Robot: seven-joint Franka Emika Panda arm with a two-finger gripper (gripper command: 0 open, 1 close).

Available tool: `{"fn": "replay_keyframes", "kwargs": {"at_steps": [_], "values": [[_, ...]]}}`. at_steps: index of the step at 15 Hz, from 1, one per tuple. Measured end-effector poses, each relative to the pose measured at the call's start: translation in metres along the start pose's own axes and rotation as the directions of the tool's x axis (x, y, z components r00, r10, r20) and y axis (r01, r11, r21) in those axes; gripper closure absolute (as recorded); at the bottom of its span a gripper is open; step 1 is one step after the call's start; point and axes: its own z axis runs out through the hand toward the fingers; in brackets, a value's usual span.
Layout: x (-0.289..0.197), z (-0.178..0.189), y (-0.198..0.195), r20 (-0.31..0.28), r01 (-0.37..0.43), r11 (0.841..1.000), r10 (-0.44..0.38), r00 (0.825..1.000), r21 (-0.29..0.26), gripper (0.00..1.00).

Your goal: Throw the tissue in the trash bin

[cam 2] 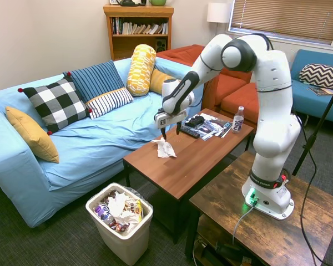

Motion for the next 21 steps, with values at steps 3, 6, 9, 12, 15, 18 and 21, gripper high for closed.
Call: {"fn": "replay_keyframes", "kwargs": {"at_steps": [3,6,9,12,15,18,21], "values": [[0.014,0.037,-0.022,-0.002,-0.012,1.0,0.012,1.0,-0.013,0.0],[0.03,0.059,-0.032,-0.003,-0.037,0.999,0.037,0.999,-0.017,0.0],[0.041,0.075,-0.041,-0.001,-0.049,0.999,0.049,0.999,-0.02,0.0],[0.043,0.087,-0.05,0.008,-0.053,0.998,0.053,0.999,-0.03,1.0],[0.043,0.092,-0.055,0.017,-0.065,0.998,0.065,0.998,-0.025,1.0],[0.044,0.097,-0.057,0.027,-0.074,0.997,0.075,0.997,-0.022,1.0],[0.043,0.102,-0.055,0.046,-0.09,0.996,0.091,0.995,-0.023,1.0]]}}
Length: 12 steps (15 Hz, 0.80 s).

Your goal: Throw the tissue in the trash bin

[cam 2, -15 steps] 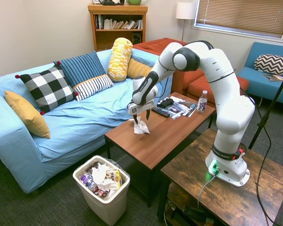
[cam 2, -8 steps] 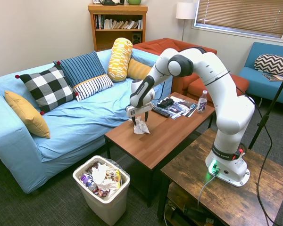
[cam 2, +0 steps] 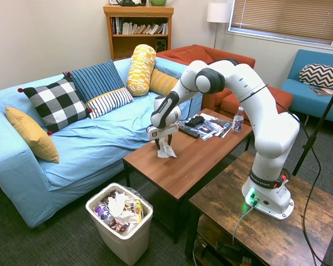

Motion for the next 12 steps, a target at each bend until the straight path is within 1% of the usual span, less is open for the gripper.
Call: {"fn": "replay_keyframes", "kwargs": {"at_steps": [12], "values": [[0.0043,0.0029,0.0053,0.074,0.0,1.0,-0.002,0.997,0.023,1.0]]}}
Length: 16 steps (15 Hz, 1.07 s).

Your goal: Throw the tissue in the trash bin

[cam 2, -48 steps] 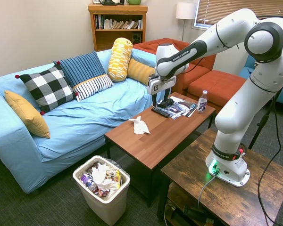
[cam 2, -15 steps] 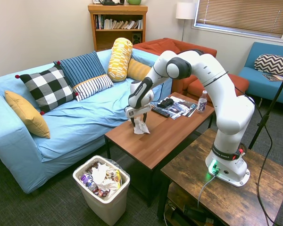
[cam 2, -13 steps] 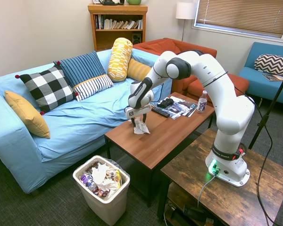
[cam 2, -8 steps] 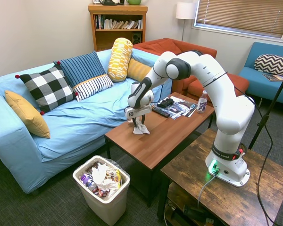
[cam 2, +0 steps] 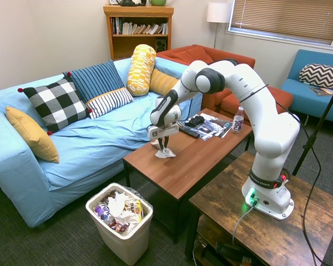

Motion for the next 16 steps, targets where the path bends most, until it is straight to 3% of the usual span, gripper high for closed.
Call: {"fn": "replay_keyframes", "kwargs": {"at_steps": [4,8,10,12,16], "values": [[-0.001,-0.015,0.004,0.012,0.02,0.999,-0.02,1.0,0.032,1.0],[-0.03,-0.083,0.01,0.009,0.082,0.991,-0.083,0.997,0.102,1.0],[-0.087,-0.117,0.003,-0.011,0.176,0.977,-0.176,0.984,0.119,1.0],[-0.167,-0.133,-0.012,-0.042,0.278,0.955,-0.275,0.961,0.106,1.0],[-0.309,-0.115,-0.041,-0.073,0.407,0.911,-0.403,0.912,0.065,1.0]]}}
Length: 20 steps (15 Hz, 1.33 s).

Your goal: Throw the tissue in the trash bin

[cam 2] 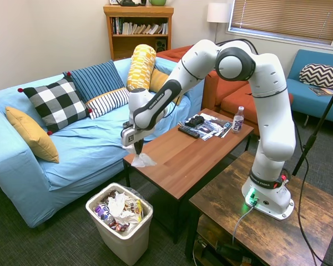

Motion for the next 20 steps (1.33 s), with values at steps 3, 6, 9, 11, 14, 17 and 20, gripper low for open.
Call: {"fn": "replay_keyframes", "kwargs": {"at_steps": [3,6,9,11,14,17,20], "values": [[-0.057,0.031,-0.045,-0.003,0.072,0.997,-0.072,0.997,-0.02,1.0],[-0.099,0.076,-0.076,0.012,0.108,0.993,-0.108,0.994,-0.047,1.0],[-0.108,0.103,-0.092,0.027,0.12,0.991,-0.118,0.993,-0.067,1.0],[-0.112,0.118,-0.096,0.035,0.127,0.989,-0.124,0.992,-0.08,0.0],[-0.118,0.134,-0.097,0.042,0.135,0.986,-0.132,0.99,-0.099,0.0],[-0.114,0.143,-0.094,0.041,0.13,0.985,-0.126,0.991,-0.113,0.0],[-0.112,0.146,-0.092,0.041,0.128,0.985,-0.124,0.991,-0.119,0.0]]}}
